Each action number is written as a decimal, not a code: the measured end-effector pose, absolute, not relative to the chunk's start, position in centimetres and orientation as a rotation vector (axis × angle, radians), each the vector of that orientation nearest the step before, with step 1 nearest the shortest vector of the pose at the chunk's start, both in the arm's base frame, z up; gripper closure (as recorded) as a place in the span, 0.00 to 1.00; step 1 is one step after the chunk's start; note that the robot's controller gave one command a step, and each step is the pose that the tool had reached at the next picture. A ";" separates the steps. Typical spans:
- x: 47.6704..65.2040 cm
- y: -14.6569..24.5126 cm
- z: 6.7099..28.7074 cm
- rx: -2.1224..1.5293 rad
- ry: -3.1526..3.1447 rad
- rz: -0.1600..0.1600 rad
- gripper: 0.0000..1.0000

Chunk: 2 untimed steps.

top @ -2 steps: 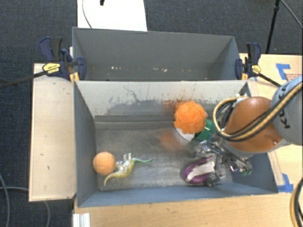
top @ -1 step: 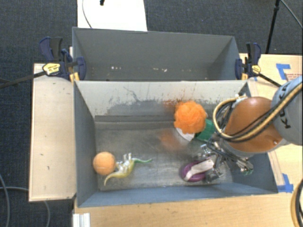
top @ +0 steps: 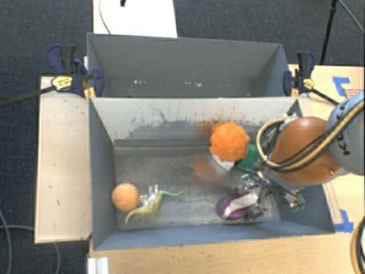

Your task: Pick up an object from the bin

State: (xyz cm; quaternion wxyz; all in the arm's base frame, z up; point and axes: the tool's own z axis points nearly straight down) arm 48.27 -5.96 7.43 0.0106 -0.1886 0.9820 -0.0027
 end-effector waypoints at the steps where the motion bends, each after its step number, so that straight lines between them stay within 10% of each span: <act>1: 48.1 -5.9 7.8 -0.595 3.075 -0.004 1.00; 2: 47.8 -5.9 9.7 -0.593 3.089 0.004 1.00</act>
Offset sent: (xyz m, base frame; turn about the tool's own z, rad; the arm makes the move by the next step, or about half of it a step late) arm 0.0000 0.0000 0.0525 0.0001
